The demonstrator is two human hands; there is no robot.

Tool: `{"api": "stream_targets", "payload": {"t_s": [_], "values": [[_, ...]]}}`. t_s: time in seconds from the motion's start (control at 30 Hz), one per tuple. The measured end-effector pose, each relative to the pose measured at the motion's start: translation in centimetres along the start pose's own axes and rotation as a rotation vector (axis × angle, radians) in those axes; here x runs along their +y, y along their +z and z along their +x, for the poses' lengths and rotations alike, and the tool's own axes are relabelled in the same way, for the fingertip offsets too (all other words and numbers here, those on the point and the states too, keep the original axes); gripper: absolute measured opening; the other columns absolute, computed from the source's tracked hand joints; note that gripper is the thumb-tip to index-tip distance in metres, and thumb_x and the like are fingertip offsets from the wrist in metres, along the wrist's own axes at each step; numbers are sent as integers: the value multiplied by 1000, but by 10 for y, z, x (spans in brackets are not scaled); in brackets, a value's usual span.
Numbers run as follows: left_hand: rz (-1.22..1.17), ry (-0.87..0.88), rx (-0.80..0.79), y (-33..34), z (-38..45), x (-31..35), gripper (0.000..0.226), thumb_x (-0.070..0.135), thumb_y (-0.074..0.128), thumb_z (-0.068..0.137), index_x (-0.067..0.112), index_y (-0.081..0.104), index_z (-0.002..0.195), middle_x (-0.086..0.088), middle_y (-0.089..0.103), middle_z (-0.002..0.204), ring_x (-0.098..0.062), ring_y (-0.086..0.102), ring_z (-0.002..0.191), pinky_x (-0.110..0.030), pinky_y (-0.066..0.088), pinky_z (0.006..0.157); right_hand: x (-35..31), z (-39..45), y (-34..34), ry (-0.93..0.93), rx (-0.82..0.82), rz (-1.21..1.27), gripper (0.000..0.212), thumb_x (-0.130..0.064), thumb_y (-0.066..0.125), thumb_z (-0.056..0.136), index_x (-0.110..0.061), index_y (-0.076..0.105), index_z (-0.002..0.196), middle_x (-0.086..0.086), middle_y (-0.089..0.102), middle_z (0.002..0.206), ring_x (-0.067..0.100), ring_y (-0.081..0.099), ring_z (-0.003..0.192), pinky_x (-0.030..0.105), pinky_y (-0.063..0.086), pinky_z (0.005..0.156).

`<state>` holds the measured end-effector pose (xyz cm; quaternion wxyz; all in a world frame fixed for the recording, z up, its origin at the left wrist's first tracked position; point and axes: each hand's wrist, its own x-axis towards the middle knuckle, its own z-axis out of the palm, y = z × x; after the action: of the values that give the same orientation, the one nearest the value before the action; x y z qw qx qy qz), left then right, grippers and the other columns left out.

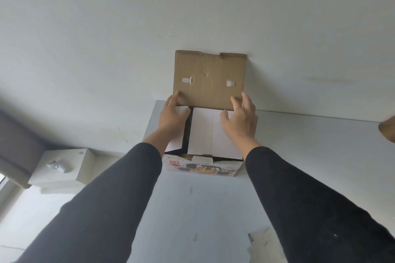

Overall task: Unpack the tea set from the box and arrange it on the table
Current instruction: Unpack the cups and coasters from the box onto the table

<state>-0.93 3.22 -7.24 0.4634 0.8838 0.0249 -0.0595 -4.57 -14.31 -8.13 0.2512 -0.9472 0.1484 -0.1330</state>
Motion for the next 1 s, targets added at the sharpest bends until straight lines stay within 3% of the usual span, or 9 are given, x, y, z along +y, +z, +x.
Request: {"api": "stream_targets", "payload": {"t_s": [0.07, 0.17, 0.33, 0.47, 0.6, 0.73, 0.83, 0.93, 1.0], "values": [[36, 21, -22, -2, -1, 1, 71, 26, 61, 89, 29, 23, 149, 4, 33, 149, -19, 38, 132, -29, 35, 103, -4, -9, 3, -181, 16, -15, 38, -22, 56, 84, -13, 62, 120, 12, 41, 145, 31, 42, 128, 45, 38, 102], [85, 5, -50, -7, -4, 2, 74, 19, 64, 85, 25, 26, 149, 0, 35, 145, -20, 40, 129, -23, 33, 91, -15, -24, 7, -381, -133, 45, 28, -20, 56, 79, -11, 72, 100, 15, 59, 124, 34, 56, 111, 47, 47, 92], [97, 12, -65, -22, -17, 7, 66, 12, 60, 84, 24, 36, 144, -3, 37, 148, -23, 38, 134, -32, 35, 106, -34, -45, 11, -572, -293, -31, 21, -25, 61, 81, -20, 72, 98, 6, 60, 116, 27, 52, 112, 44, 43, 91], [84, 19, -19, -38, -28, 1, 54, 10, 51, 91, 25, 39, 142, -3, 39, 147, -24, 42, 133, -32, 40, 102, -46, -54, 1, -534, -315, -71, 19, -33, 60, 83, -18, 70, 91, 3, 56, 120, 22, 44, 117, 41, 37, 98], [186, 68, 31, -59, -44, -5, 59, -3, 49, 87, 18, 38, 141, -8, 39, 145, -28, 43, 128, -34, 45, 94, -58, -62, -20, -549, -181, -98, 19, -31, 59, 77, -12, 60, 78, 5, 59, 111, 24, 50, 107, 39, 42, 90], [558, 143, 14, -64, -66, -8, 60, -4, 56, 83, 13, 40, 138, -6, 27, 149, -28, 22, 141, -50, 34, 106, -63, -71, -48, -578, 46, -180, 7, -14, 57, 71, -9, 53, 69, 10, 64, 96, 33, 57, 105, 41, 46, 80], [770, 194, -56, -55, -73, -20, 55, 0, 56, 85, 11, 43, 137, -3, 7, 159, -26, -5, 148, -58, 13, 113, -58, -80, -65, -490, 153, -310, 7, -7, 58, 70, -3, 62, 75, 13, 65, 106, 34, 54, 116, 45, 44, 85], [799, 166, -113, -45, -83, -25, 40, 6, 49, 88, 6, 51, 128, -3, 7, 159, -26, -8, 148, -61, 4, 115, -48, -90, -78, -365, 193, -423, 14, -10, 57, 76, -1, 65, 84, 14, 57, 127, 33, 42, 130, 48, 37, 92], [824, 146, -137, -38, -89, -27, 41, 15, 41, 94, 4, 46, 134, -5, 7, 160, -26, -7, 148, -60, 3, 116, -39, -96, -86, -233, 134, -510, 25, -17, 52, 84, -4, 64, 101, 11, 43, 143, 30, 26, 140, 50, 28, 103]]}}
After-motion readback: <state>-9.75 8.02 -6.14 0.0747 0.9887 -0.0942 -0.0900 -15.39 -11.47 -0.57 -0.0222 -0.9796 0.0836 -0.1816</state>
